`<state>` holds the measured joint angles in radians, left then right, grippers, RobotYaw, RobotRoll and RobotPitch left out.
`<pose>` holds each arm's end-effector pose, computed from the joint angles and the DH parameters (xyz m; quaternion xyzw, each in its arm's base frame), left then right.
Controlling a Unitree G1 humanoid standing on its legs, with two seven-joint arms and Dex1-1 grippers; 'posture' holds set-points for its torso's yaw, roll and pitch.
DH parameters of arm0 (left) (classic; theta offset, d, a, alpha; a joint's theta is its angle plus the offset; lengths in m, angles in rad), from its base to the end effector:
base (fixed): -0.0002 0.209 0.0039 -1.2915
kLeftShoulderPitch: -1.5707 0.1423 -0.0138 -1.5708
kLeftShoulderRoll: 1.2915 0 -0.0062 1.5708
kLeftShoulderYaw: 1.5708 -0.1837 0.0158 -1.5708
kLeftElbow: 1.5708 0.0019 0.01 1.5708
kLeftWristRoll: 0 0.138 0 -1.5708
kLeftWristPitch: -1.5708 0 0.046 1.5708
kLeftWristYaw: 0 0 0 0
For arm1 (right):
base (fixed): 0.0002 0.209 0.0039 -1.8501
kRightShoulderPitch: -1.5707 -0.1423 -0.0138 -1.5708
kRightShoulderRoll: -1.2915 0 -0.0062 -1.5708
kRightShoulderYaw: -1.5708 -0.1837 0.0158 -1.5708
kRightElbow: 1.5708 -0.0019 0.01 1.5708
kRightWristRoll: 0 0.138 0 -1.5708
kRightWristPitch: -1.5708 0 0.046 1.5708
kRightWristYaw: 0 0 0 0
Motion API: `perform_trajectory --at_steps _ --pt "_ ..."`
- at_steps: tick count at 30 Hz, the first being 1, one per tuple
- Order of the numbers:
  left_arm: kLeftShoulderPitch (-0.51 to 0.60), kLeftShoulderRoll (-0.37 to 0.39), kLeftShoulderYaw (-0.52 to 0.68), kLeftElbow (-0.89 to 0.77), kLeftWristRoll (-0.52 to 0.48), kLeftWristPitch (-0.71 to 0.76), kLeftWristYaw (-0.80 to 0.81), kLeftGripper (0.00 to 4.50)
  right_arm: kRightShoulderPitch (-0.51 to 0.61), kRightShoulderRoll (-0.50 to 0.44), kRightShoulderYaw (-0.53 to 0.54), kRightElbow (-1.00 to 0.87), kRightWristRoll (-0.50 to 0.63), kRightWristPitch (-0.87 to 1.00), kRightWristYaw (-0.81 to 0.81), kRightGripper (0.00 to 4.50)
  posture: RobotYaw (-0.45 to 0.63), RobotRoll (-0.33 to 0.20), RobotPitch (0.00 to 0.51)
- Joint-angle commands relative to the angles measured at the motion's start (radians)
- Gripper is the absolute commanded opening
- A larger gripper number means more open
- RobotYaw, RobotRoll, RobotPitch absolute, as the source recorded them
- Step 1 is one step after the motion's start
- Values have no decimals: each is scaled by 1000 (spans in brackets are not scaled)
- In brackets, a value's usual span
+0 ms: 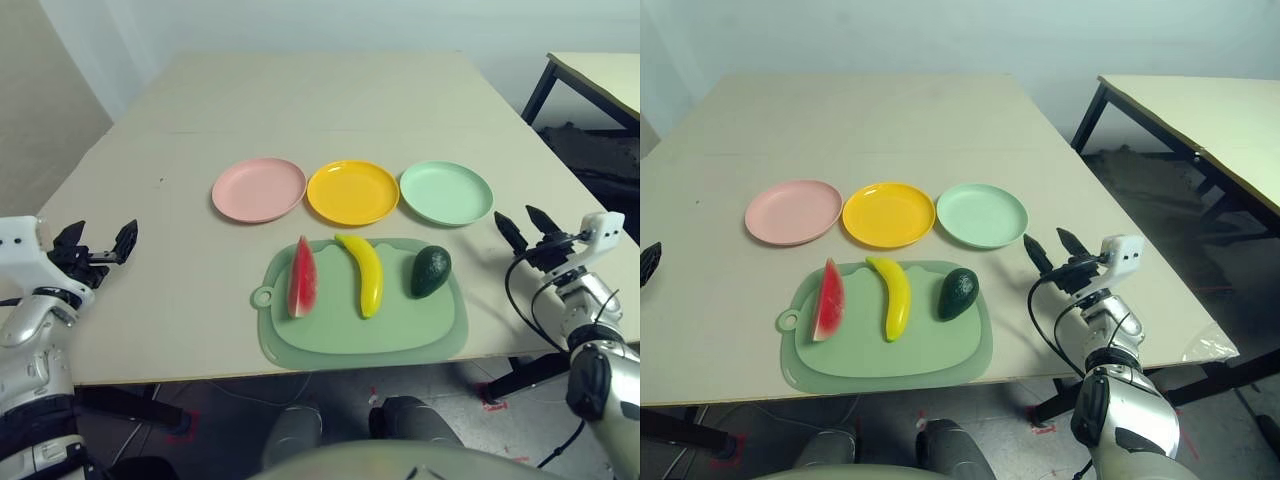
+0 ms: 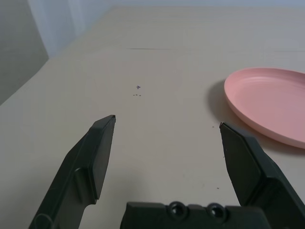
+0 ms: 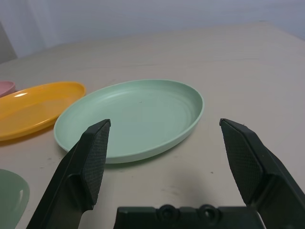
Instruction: Place the fruits into color-matched plates.
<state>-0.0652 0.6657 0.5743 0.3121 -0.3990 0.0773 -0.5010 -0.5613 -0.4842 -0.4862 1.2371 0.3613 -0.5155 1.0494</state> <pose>0.1736 0.3787 0.1131 0.0601 0.0079 0.0684 0.9958 0.2463 -0.3261 0.0388 0.0538 -0.0650 0.1750 0.9809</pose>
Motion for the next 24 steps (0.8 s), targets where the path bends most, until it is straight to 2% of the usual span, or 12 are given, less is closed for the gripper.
perform_trajectory --at_steps 1,17,24 --pt "-10 -3 -10 16 7 -9 -4 4445 8 -9 -6 -7 10 -4 5 4500 -4 0 18" --pt "-10 7 -11 28 4 -15 -31 4445 -18 -26 17 -1 -15 15 1 4500 12 0 17" --pt "66 136 -49 -88 -142 30 -491 4445 -81 -121 174 0 -201 -28 -91 4500 11 0 21"
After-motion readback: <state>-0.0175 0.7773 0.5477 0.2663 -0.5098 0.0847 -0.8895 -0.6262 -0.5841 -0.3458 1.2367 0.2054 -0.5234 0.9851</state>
